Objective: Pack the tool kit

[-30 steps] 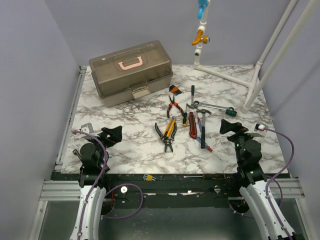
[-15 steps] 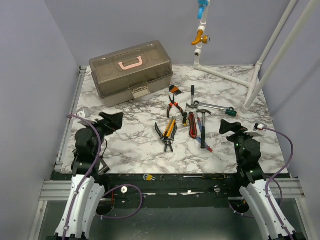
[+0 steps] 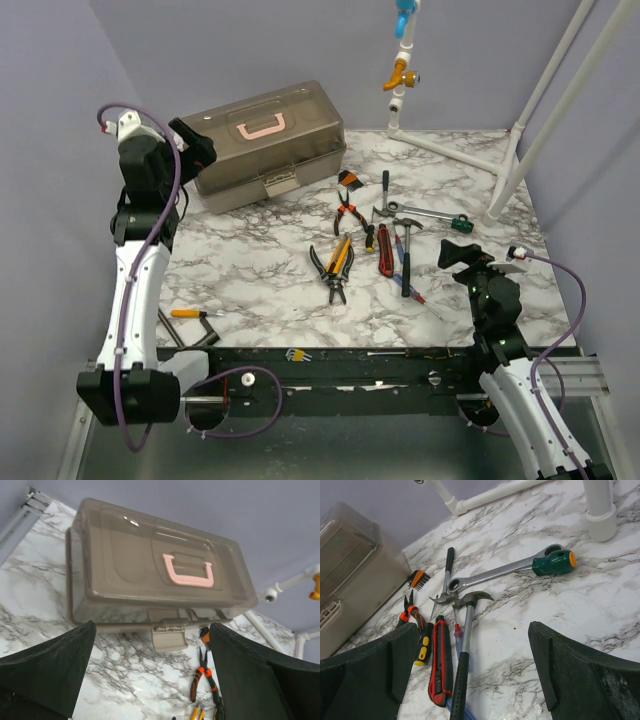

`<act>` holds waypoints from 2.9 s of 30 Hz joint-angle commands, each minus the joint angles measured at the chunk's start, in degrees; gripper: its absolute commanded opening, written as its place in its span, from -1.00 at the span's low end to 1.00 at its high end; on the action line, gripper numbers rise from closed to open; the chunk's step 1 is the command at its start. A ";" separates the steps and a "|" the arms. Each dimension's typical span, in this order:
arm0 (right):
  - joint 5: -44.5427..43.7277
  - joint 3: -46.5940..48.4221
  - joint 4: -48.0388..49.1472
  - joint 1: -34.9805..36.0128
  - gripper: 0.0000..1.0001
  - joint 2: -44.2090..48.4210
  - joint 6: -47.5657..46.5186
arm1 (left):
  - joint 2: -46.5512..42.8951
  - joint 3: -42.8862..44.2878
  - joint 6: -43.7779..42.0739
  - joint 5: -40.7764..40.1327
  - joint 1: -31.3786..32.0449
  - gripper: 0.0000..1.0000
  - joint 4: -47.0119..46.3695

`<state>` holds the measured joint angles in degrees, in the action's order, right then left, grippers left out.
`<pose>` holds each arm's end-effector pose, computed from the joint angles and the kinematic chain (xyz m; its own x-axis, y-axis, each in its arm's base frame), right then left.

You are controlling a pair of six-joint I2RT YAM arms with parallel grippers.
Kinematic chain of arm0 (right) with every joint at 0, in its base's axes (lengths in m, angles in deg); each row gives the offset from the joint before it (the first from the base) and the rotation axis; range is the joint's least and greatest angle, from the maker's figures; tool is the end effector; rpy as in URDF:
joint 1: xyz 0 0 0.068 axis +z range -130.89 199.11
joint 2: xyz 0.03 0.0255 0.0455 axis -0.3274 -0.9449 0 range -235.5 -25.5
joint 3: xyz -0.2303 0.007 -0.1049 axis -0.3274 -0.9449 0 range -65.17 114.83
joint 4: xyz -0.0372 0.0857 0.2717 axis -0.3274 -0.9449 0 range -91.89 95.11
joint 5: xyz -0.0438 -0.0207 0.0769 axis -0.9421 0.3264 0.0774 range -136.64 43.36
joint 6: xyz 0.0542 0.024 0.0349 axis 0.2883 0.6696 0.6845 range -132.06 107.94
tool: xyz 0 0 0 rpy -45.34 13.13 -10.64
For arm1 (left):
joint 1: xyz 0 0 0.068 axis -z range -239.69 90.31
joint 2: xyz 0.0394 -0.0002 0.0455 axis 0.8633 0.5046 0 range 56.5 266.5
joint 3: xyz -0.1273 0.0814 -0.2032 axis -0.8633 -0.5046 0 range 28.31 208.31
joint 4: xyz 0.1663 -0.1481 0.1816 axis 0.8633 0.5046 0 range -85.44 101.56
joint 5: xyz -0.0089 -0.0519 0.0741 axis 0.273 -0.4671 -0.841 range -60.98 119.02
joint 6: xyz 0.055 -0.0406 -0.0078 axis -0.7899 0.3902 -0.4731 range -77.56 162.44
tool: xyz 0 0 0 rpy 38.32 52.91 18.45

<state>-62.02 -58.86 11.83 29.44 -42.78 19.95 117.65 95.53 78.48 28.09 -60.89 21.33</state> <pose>0.1929 0.0202 0.1834 -0.0156 0.5167 -0.8560 0.1127 0.8516 0.5120 0.2943 0.0071 0.3914 -0.1285 -0.5910 -0.7964 -0.1390 0.8058 -0.5756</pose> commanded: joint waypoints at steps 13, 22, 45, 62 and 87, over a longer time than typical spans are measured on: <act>0.27 0.13 0.48 0.22 1.00 -0.38 0.05 | 34.22 40.89 -13.79 -1.47 -5.48 0.97 18.01; 0.67 0.02 1.35 0.18 1.00 -1.38 -0.19 | 47.41 52.70 -13.00 0.91 -7.60 0.97 13.64; 0.79 0.02 2.51 0.22 1.00 -3.02 -0.24 | 72.08 70.85 -7.83 10.53 -10.95 0.96 3.74; 0.85 -0.06 2.41 0.23 1.00 -2.58 -0.25 | 69.89 61.02 -1.23 34.81 -12.61 0.70 2.18; 1.52 0.20 2.37 0.22 1.00 -3.01 -0.40 | 44.43 27.53 -6.10 39.92 -8.13 0.59 5.72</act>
<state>-61.25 -58.86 13.18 29.46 -45.80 19.90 168.38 127.92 74.15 66.34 -70.37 24.48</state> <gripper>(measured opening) 0.998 0.784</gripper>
